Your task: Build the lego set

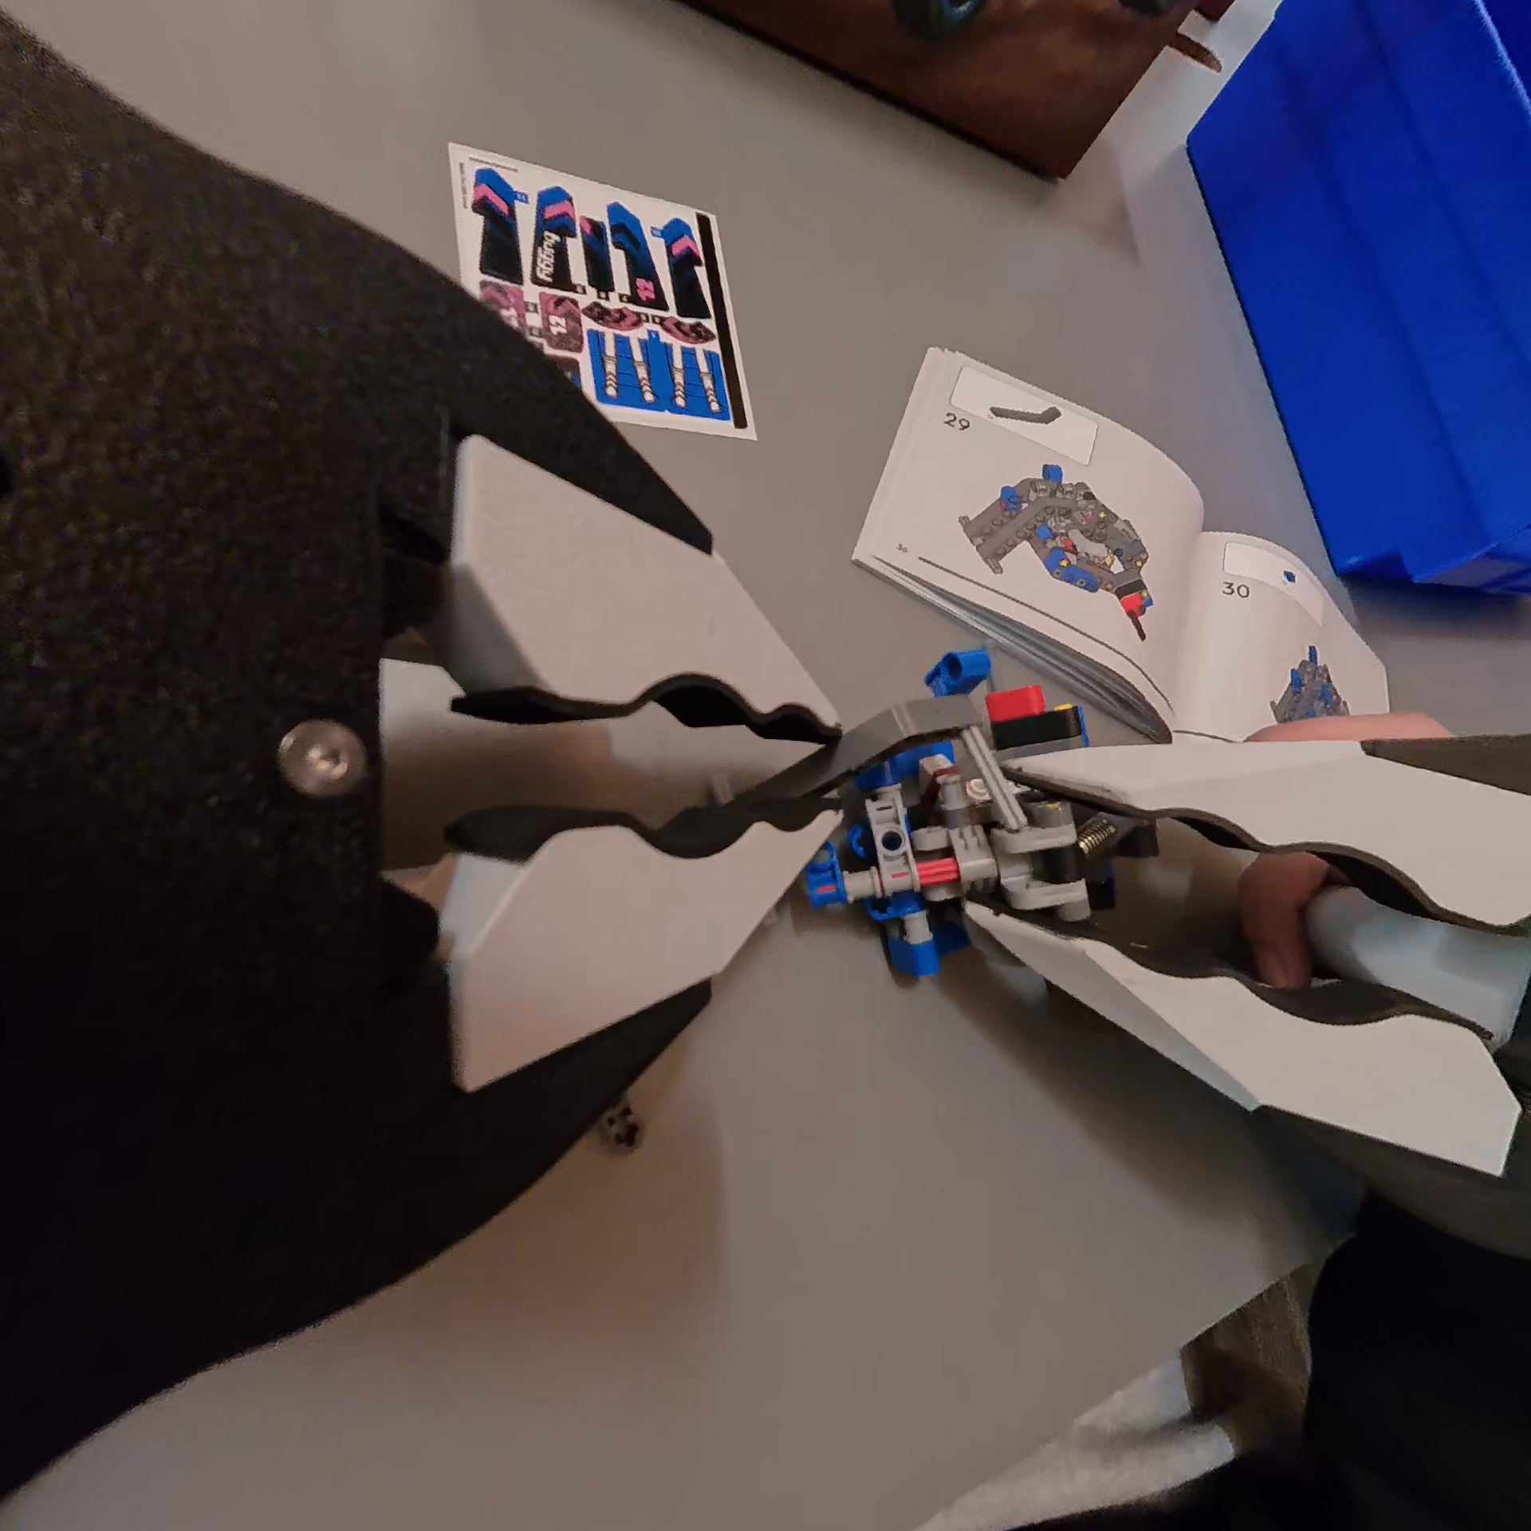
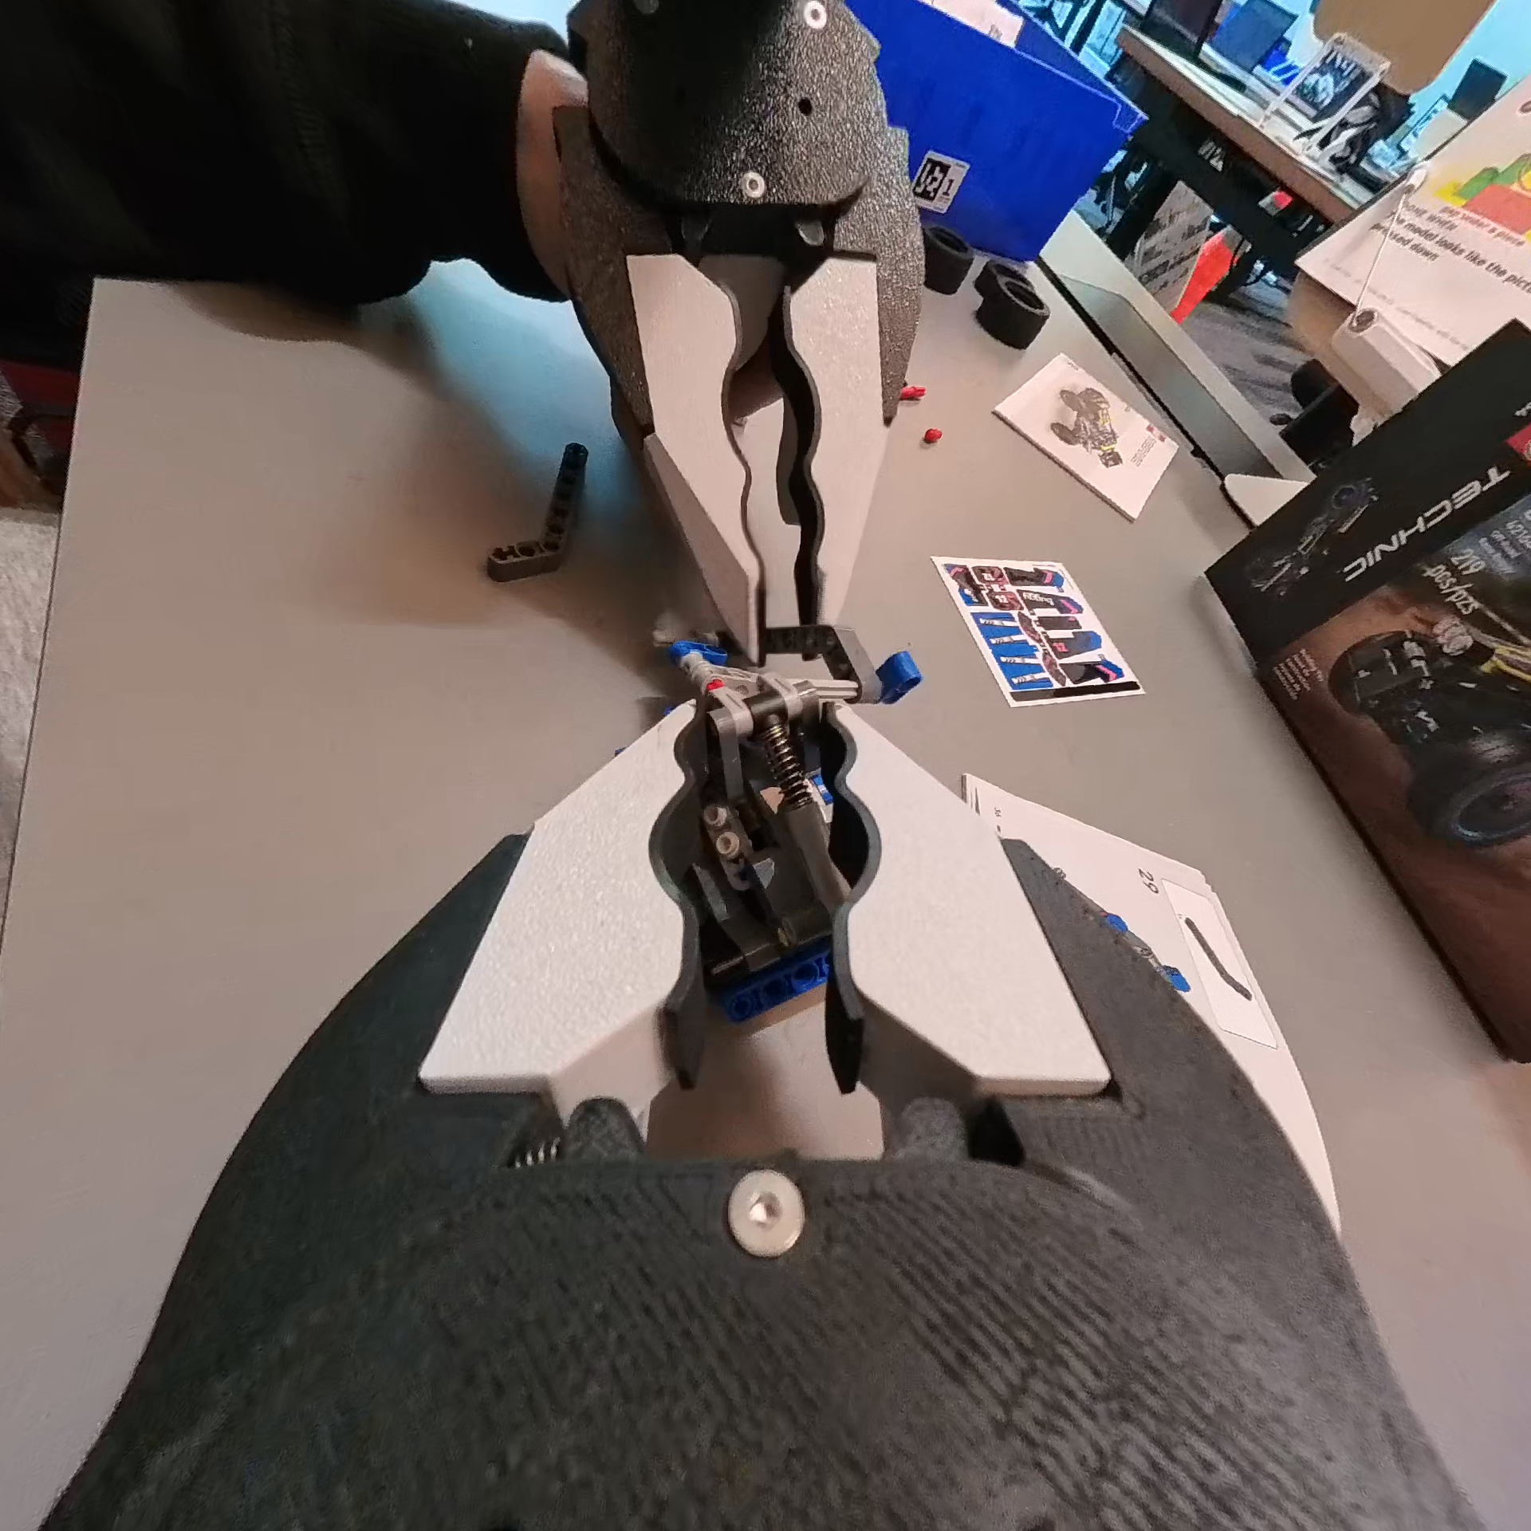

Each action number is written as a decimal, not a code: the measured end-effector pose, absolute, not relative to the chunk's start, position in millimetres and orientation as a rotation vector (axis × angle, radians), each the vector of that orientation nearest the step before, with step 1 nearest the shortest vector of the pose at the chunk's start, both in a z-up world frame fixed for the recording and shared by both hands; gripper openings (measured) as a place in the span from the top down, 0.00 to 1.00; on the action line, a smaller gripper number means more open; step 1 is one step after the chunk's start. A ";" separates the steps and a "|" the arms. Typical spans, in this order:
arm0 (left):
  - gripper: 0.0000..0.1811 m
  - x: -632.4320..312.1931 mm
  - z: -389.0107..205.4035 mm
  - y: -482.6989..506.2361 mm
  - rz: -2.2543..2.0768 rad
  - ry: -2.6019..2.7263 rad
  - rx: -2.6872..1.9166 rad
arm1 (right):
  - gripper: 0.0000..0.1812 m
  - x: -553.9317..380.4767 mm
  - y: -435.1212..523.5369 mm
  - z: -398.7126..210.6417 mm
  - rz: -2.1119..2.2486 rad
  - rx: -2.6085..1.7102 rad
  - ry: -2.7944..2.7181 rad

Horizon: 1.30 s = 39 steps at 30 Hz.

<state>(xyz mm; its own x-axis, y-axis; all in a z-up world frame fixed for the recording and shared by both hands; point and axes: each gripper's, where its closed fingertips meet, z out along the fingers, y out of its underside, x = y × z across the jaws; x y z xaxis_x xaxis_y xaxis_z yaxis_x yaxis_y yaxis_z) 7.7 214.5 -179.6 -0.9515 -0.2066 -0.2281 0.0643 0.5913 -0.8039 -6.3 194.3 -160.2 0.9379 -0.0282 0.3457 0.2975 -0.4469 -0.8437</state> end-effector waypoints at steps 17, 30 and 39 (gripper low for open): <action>0.93 3.9 -181.8 210.0 -1.284 2.539 -0.084 | 0.85 -6.8 189.7 -159.2 -0.380 -1.999 -0.191; 0.93 16.2 -184.8 220.5 -1.201 2.516 -0.188 | 0.78 -11.1 168.7 -157.7 -0.444 -2.103 -0.176; 0.91 31.6 -141.4 221.6 -1.294 2.334 -0.337 | 0.73 44.8 -12.2 -160.1 -0.612 -2.428 0.356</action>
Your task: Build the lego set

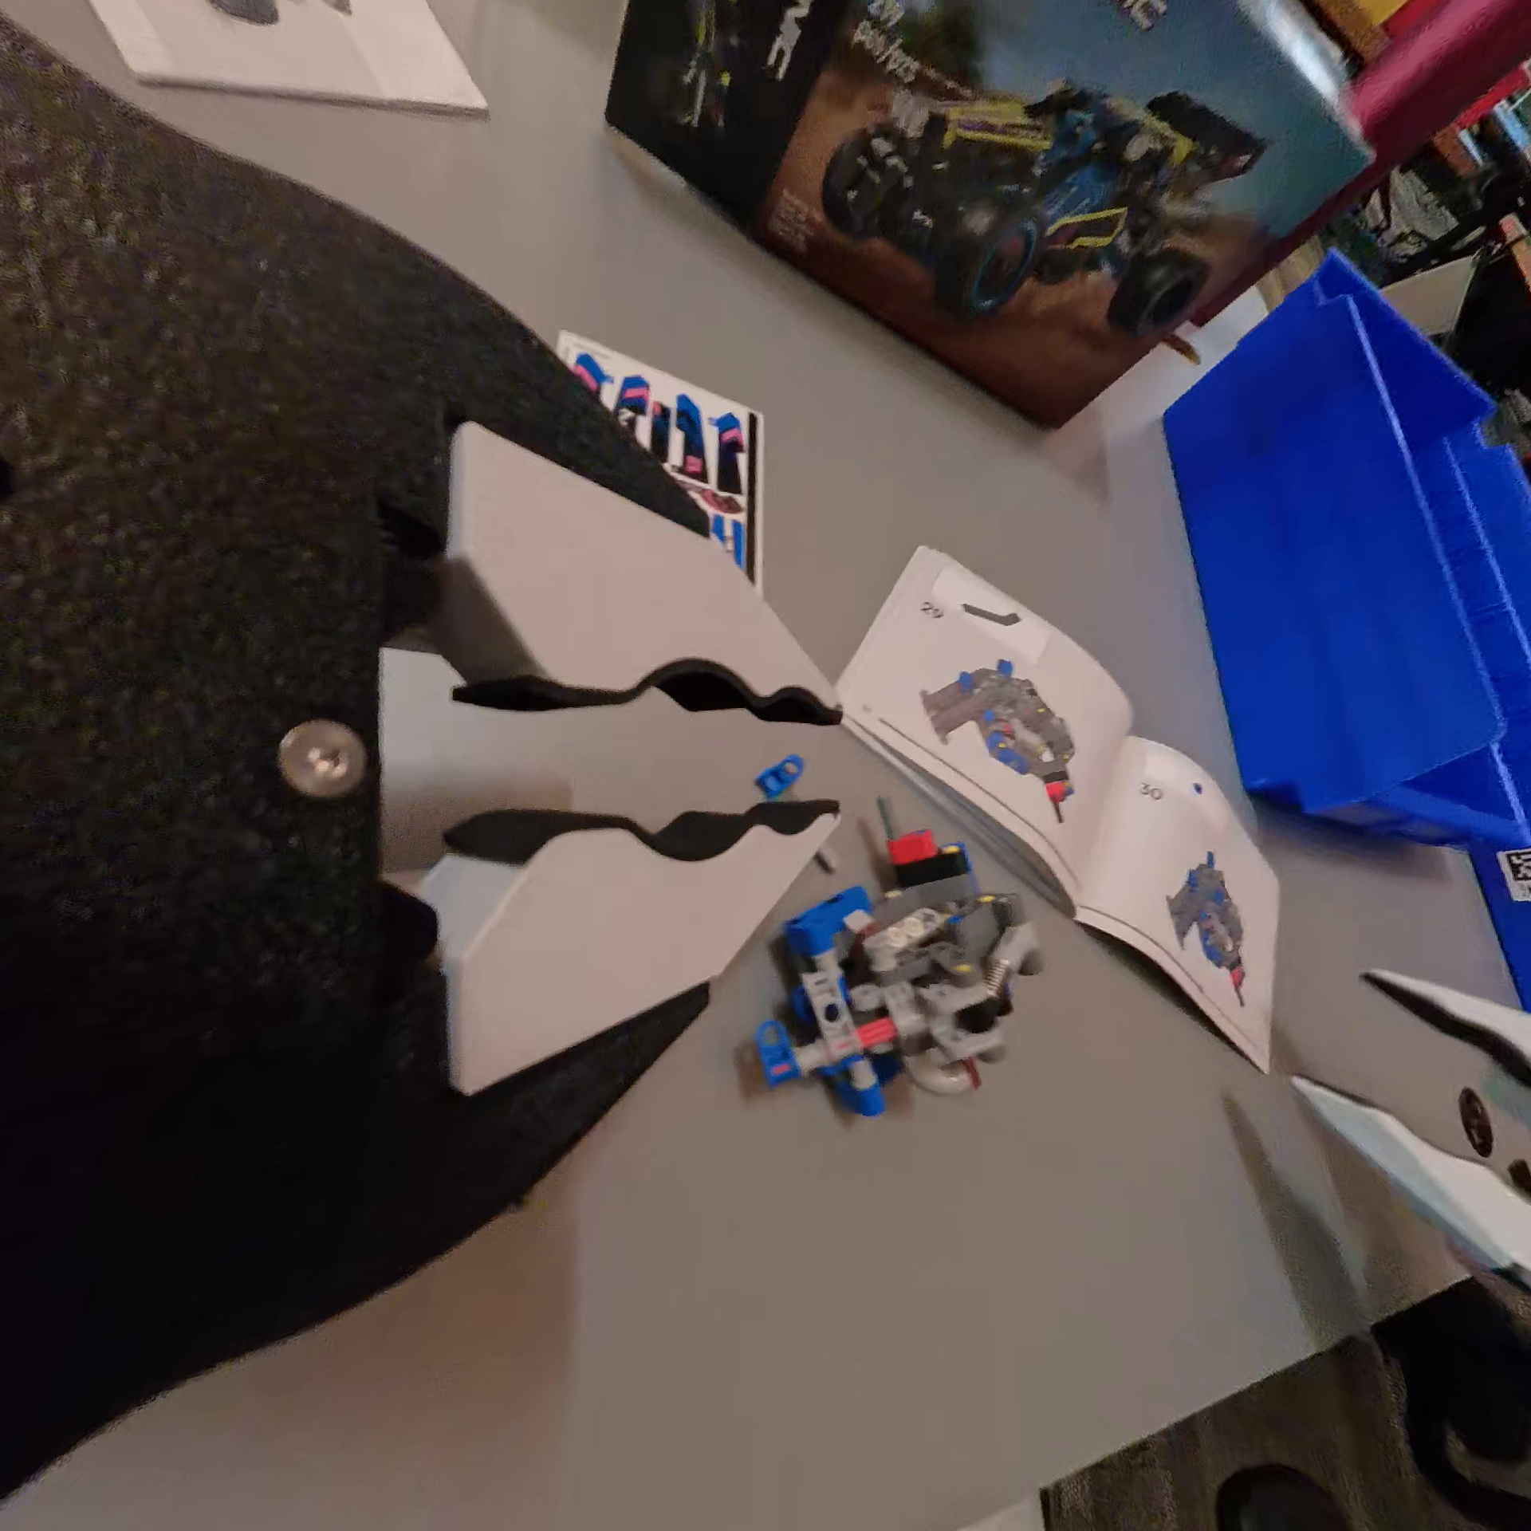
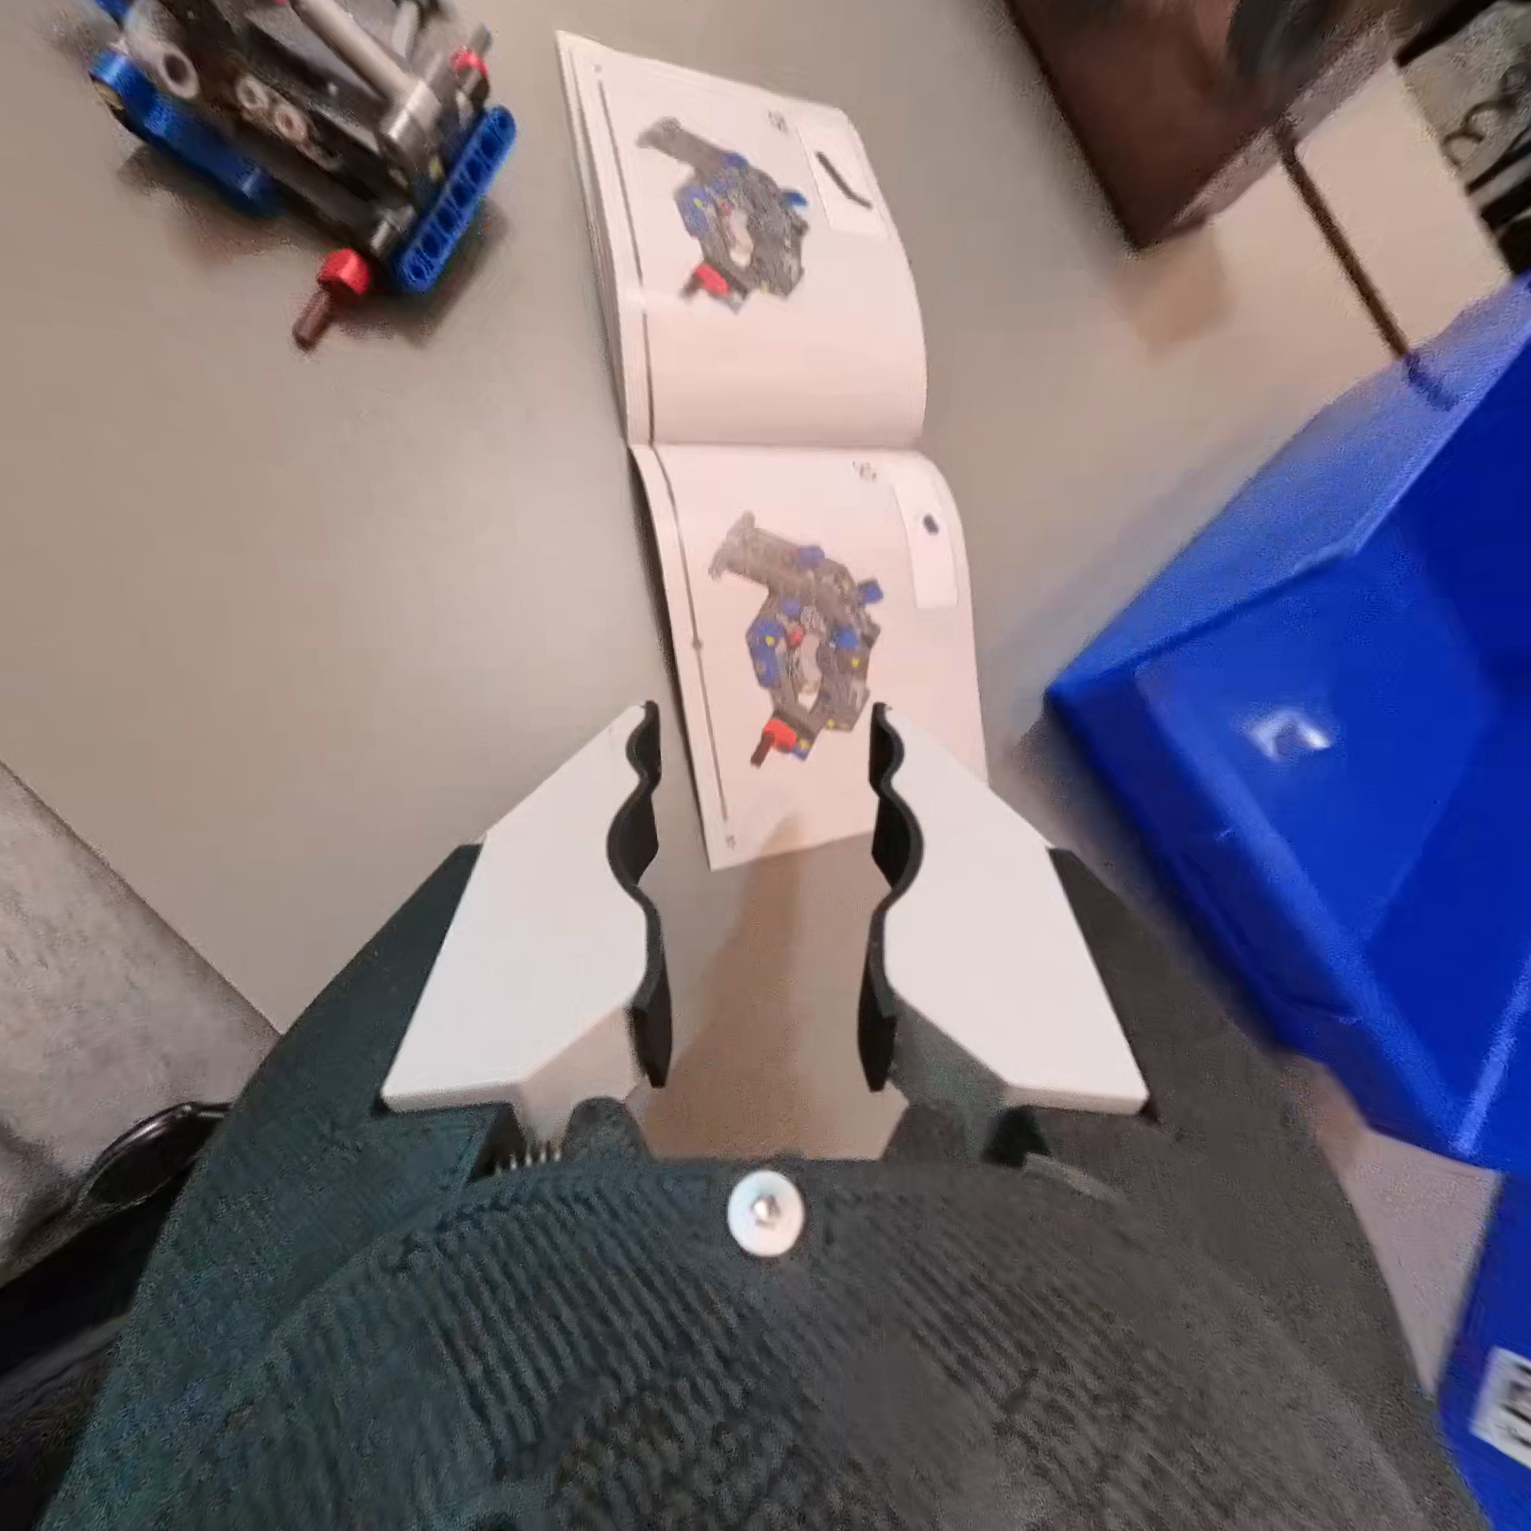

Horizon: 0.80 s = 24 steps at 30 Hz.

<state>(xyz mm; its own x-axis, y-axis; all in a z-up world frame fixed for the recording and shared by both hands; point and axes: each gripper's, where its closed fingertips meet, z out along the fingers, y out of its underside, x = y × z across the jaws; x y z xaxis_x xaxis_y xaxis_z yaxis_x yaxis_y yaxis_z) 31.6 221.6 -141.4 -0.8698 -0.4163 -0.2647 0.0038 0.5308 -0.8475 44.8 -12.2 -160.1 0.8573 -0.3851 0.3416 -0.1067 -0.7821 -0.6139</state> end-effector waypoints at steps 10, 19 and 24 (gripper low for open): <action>0.87 39.5 -121.5 111.2 -0.968 2.614 0.216 | 0.76 50.6 -23.4 -192.7 -0.445 -2.412 0.349; 0.89 131.5 -106.9 127.9 -0.979 2.591 -0.194 | 0.86 54.4 -31.4 -197.9 -0.333 -2.379 0.354; 0.89 147.7 -142.5 192.1 -0.797 2.655 -0.394 | 0.87 76.6 -45.7 -196.5 -0.463 -2.375 0.403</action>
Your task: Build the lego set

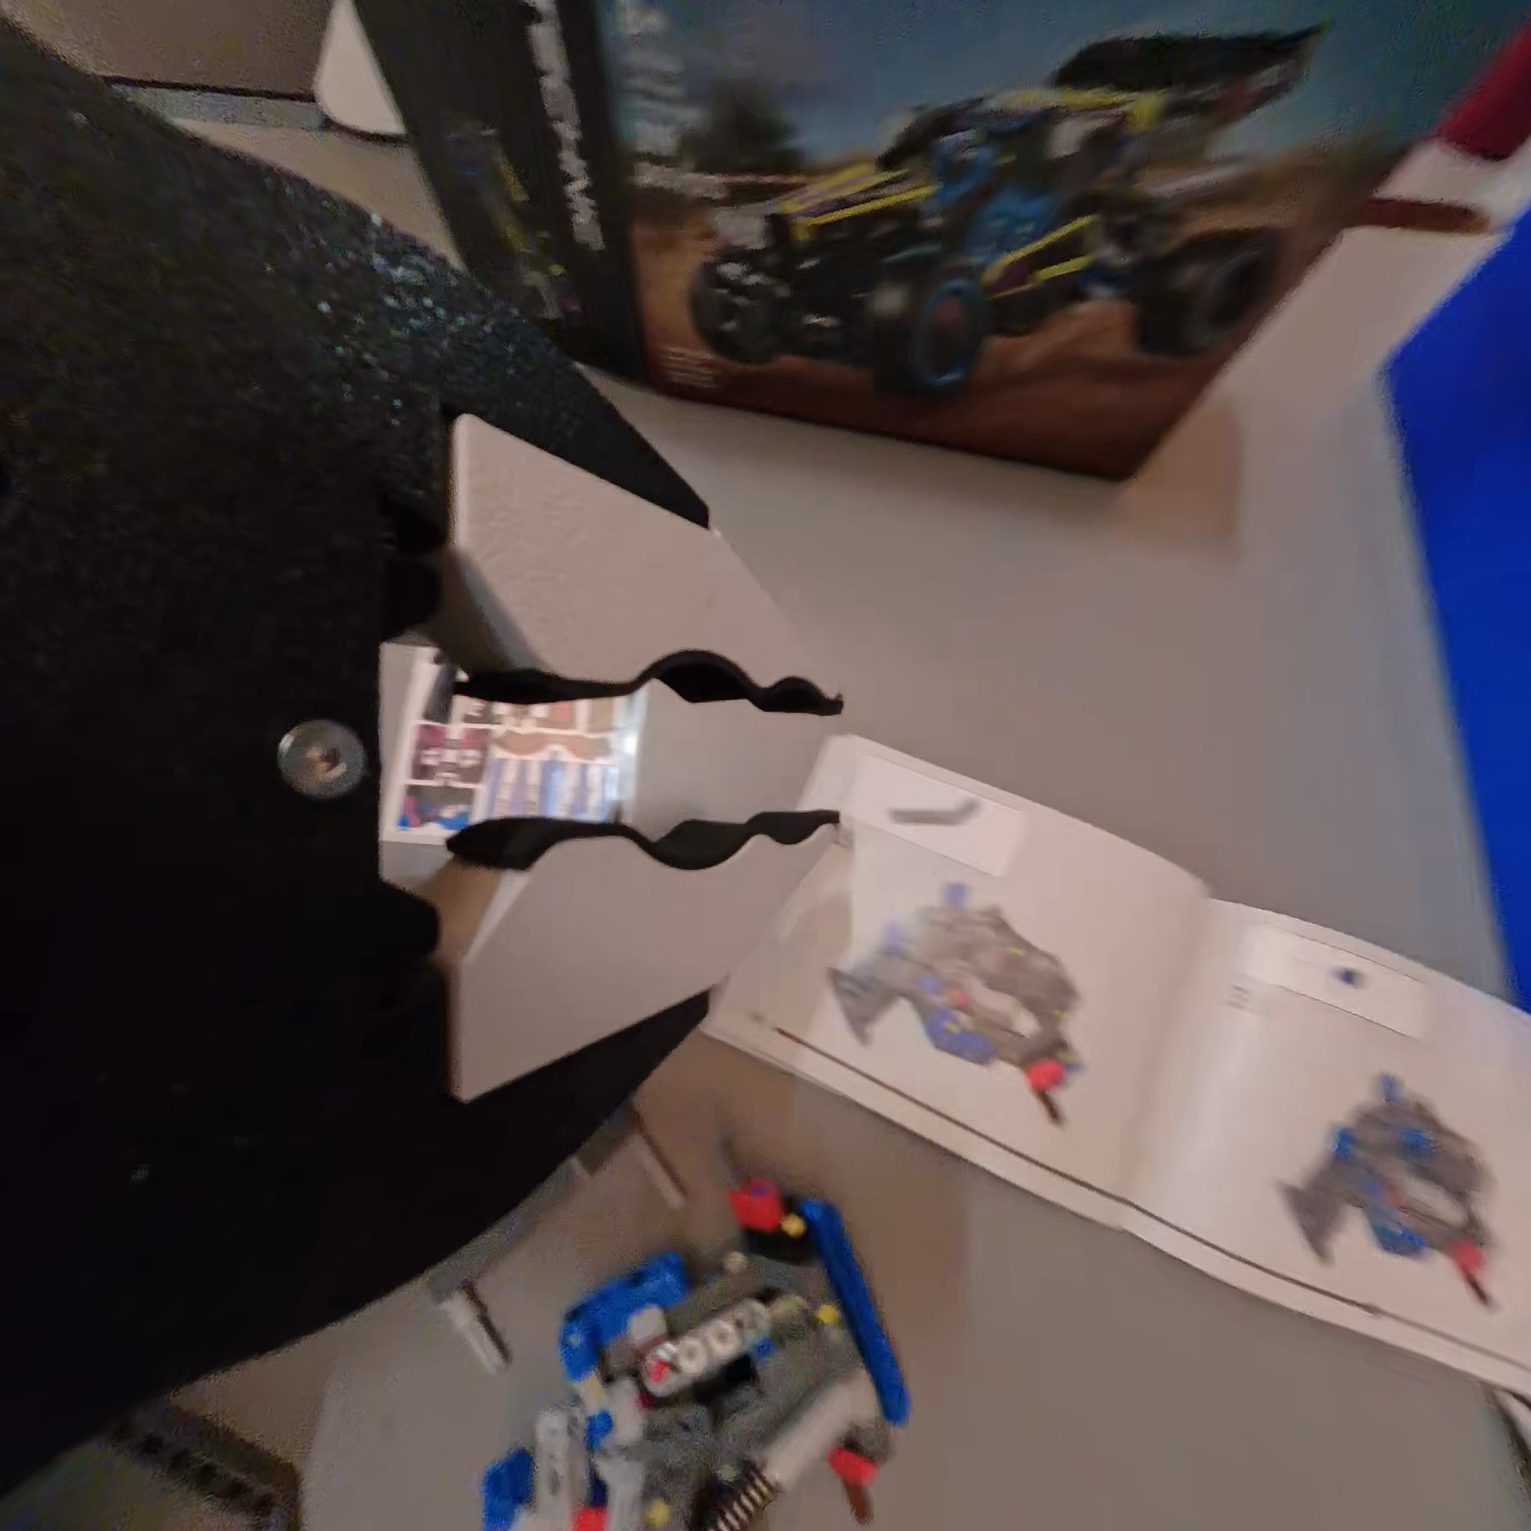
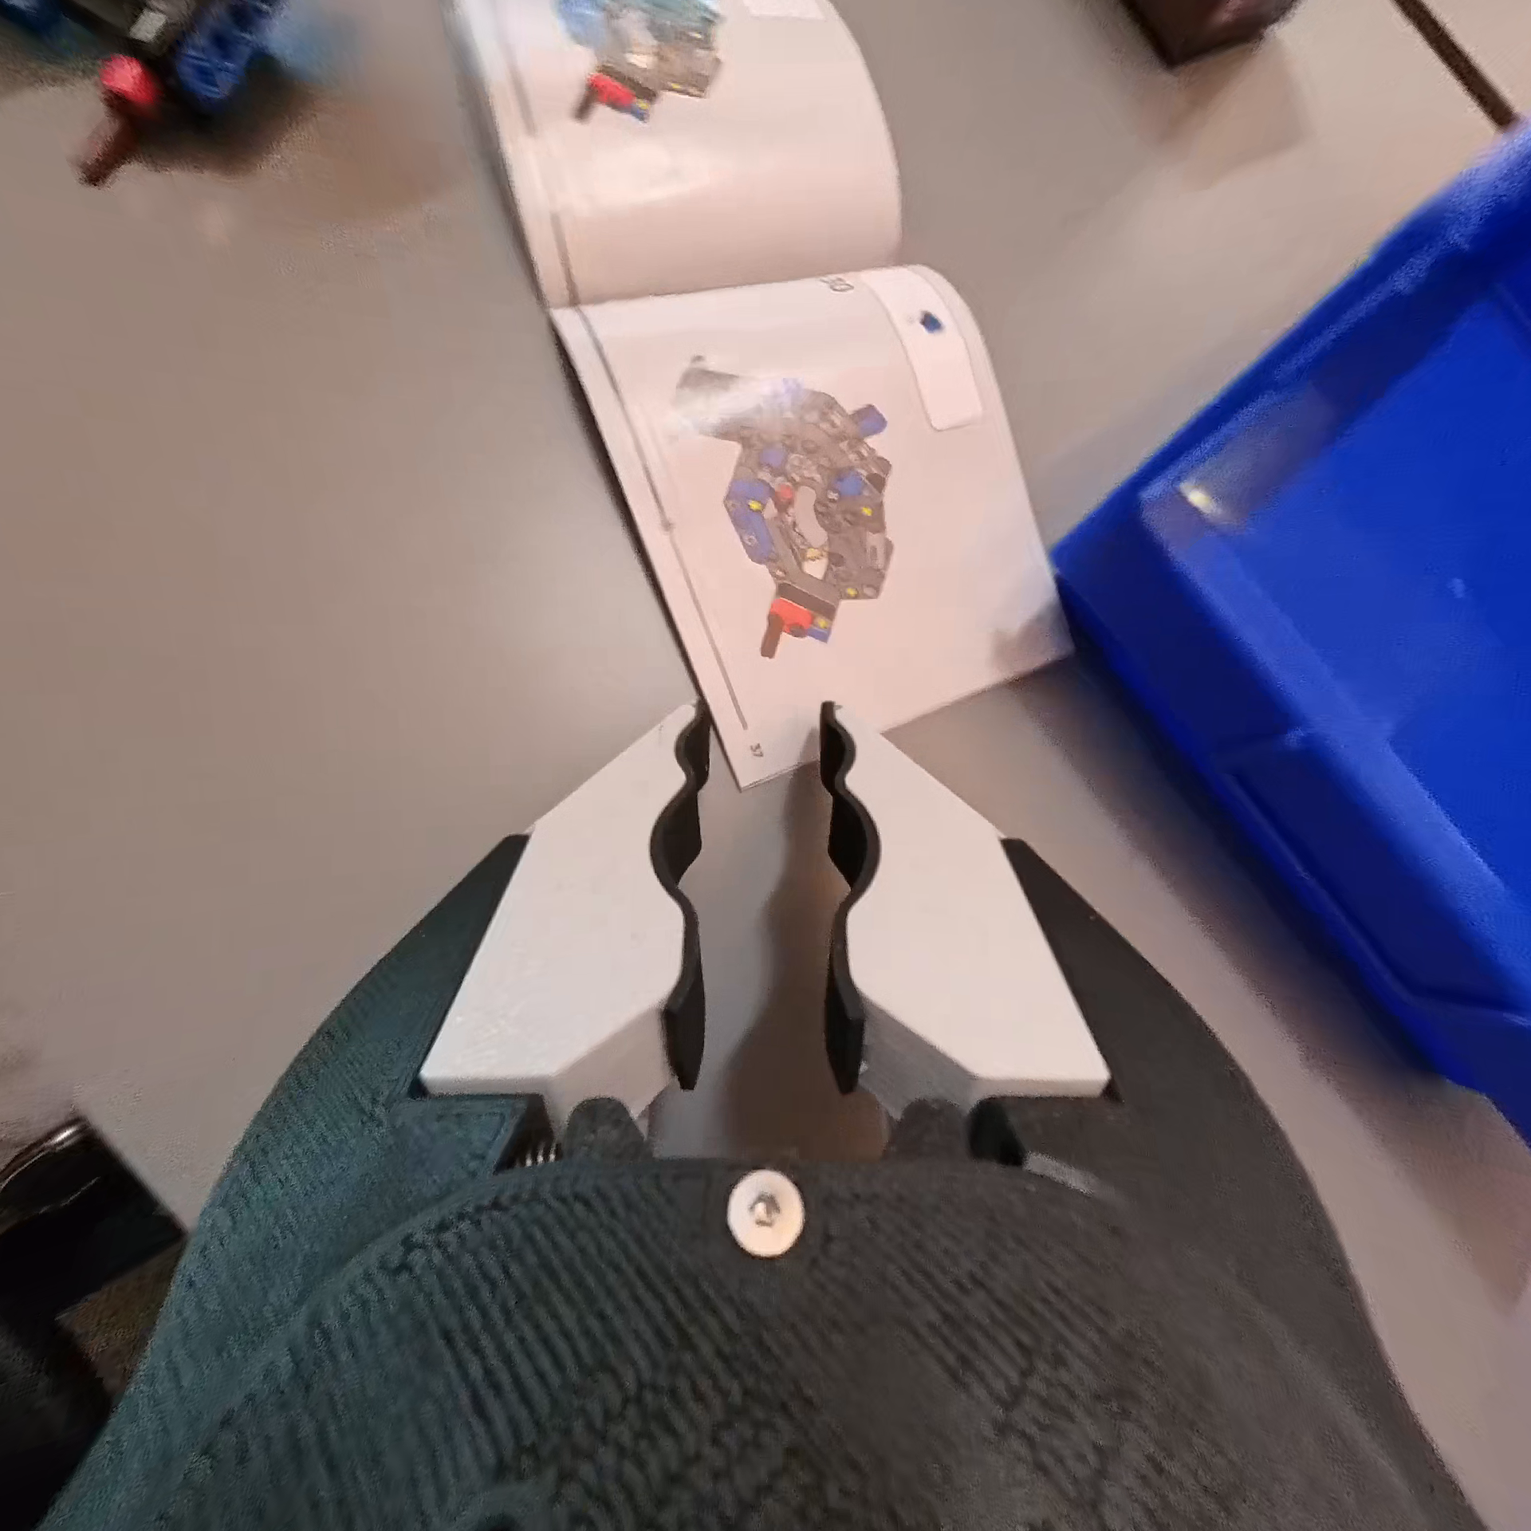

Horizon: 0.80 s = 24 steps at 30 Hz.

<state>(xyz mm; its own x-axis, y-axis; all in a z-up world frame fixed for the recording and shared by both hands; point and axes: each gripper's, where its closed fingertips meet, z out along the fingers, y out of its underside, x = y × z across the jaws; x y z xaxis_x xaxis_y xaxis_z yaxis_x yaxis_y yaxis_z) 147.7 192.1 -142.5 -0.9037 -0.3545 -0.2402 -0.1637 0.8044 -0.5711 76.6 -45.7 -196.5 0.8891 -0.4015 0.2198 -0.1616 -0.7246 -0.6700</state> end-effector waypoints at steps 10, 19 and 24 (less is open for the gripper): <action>0.92 158.1 -150.1 211.1 -1.059 2.665 -0.685 | 0.90 67.1 31.9 -155.9 -0.390 -2.149 0.221; 1.00 124.5 -187.3 168.1 -1.250 2.882 -0.495 | 0.93 98.9 93.1 -191.8 -0.368 -2.380 0.173; 1.00 111.4 -202.8 190.7 -1.063 2.813 -0.456 | 1.00 101.6 120.5 -199.5 -0.409 -2.397 0.038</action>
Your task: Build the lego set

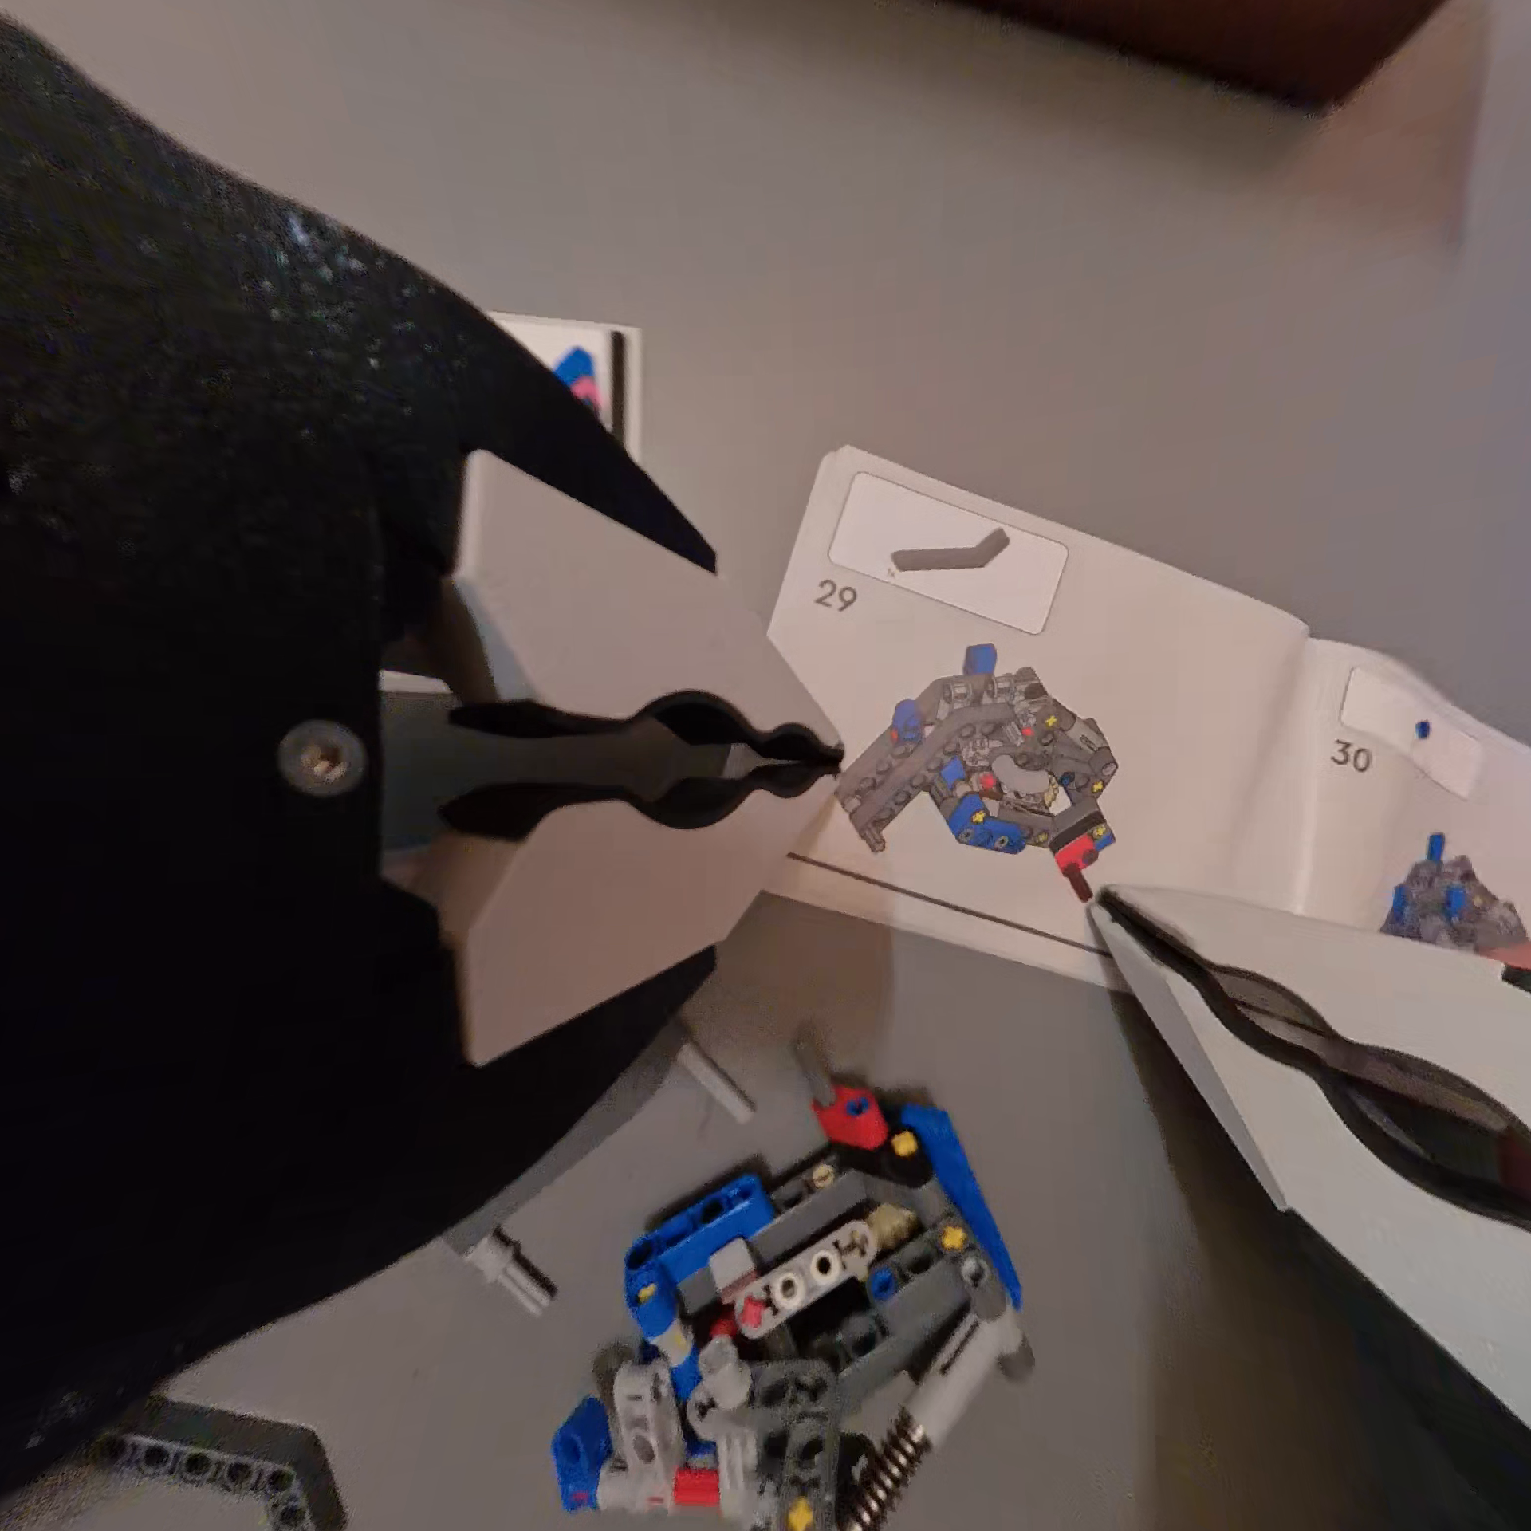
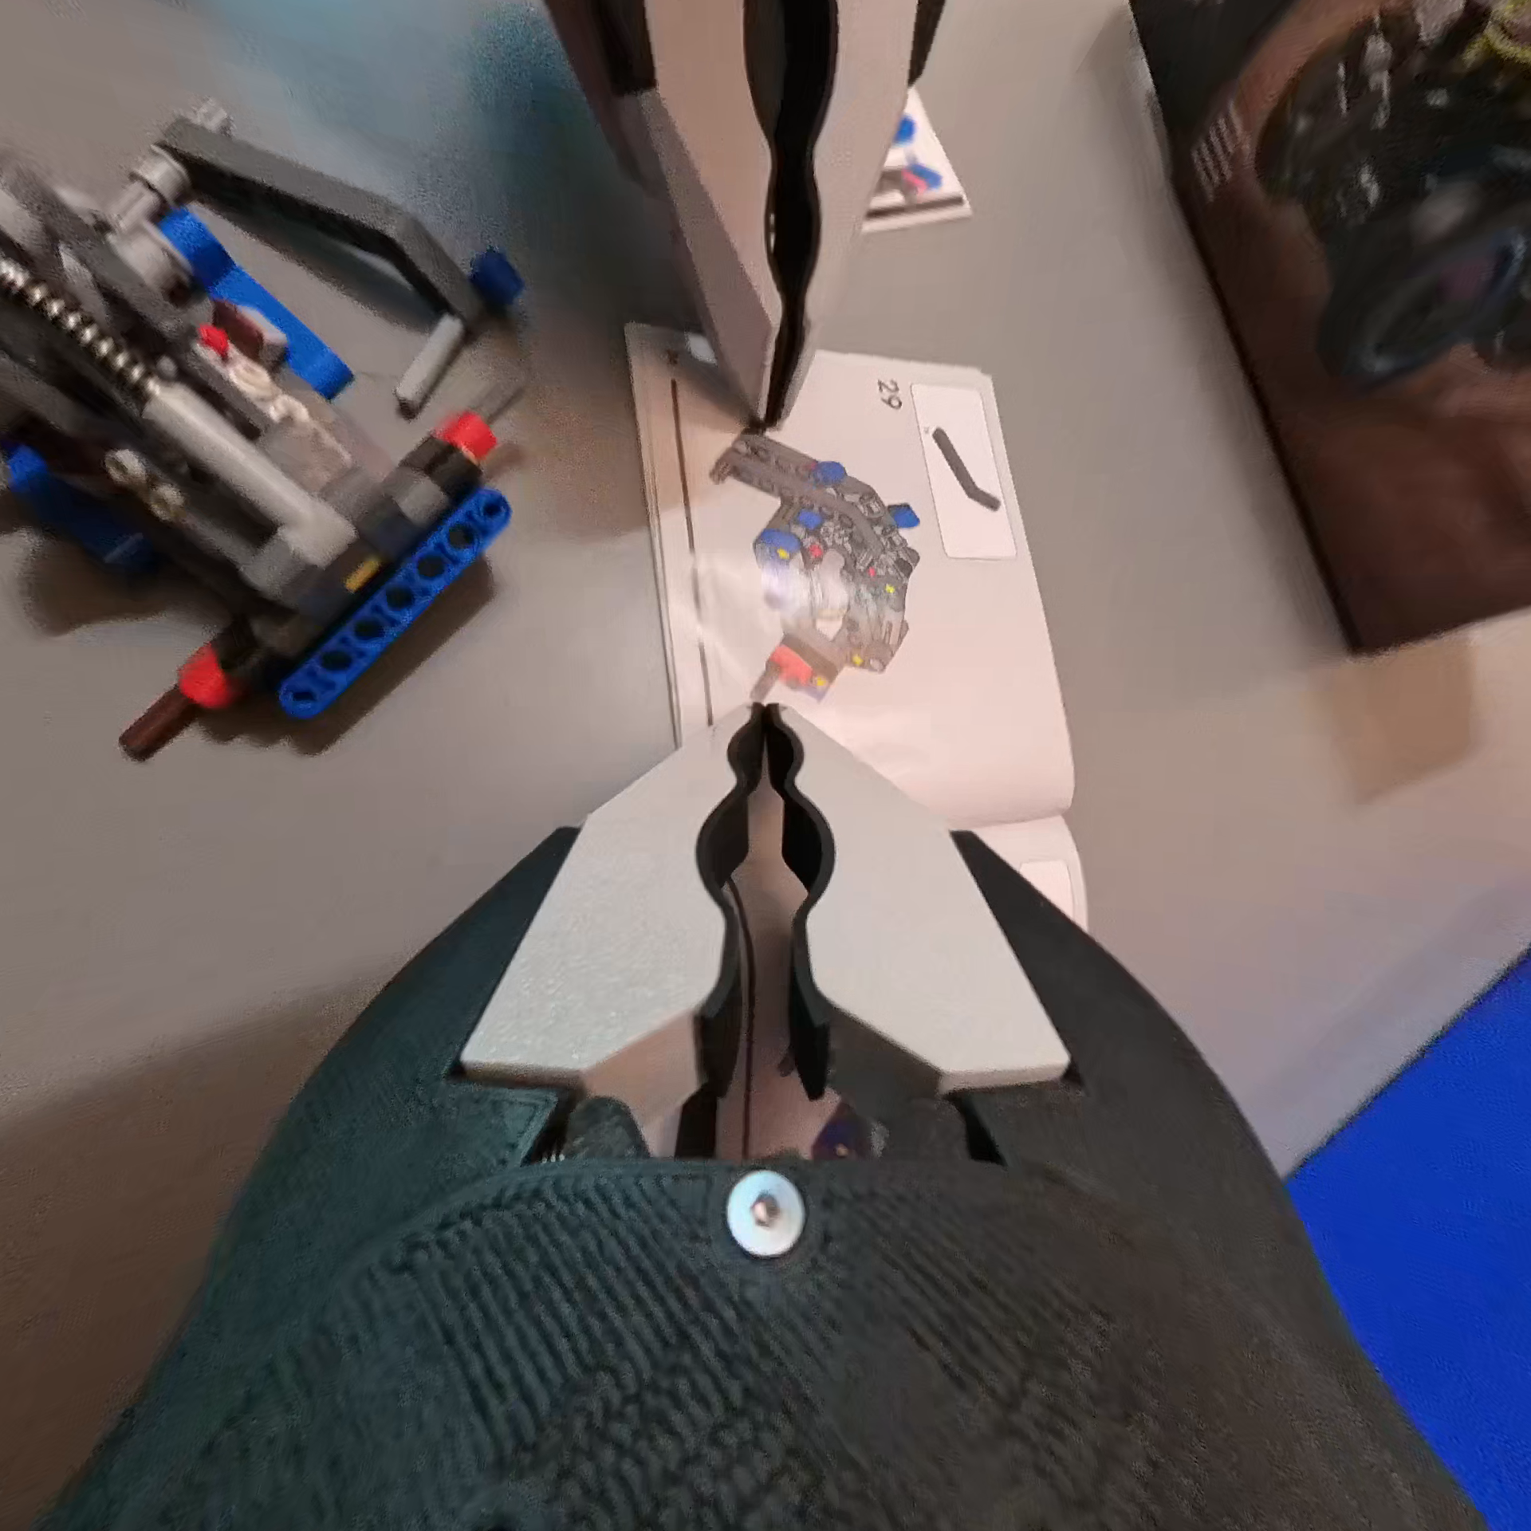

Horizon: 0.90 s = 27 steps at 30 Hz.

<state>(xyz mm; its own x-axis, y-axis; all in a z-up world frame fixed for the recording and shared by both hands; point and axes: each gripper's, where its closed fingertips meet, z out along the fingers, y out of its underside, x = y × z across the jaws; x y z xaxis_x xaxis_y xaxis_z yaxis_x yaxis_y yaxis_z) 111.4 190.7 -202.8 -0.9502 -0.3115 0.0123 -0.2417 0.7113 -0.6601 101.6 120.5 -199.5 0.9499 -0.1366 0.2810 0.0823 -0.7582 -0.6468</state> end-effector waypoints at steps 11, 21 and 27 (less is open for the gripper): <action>1.00 105.0 -195.9 244.6 -0.858 2.415 -0.563 | 0.97 142.5 169.9 -189.9 -0.391 -2.305 -0.230; 0.89 147.4 -88.4 370.8 -0.572 1.452 -0.703 | 1.00 181.0 147.3 -159.3 -0.880 -2.017 -0.156; 0.71 150.9 -95.5 377.0 -0.303 1.417 -0.552 | 0.95 205.9 129.8 -153.2 -1.194 -1.996 -0.130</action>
<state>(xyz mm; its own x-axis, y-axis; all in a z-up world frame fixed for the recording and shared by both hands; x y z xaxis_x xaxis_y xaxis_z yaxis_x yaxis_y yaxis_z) 150.9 377.0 -95.5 0.1447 -0.5141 -0.8454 -0.1235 0.8383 -0.5310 205.9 129.8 -153.2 0.5511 -0.2911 0.7820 0.4527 -0.6830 -0.5733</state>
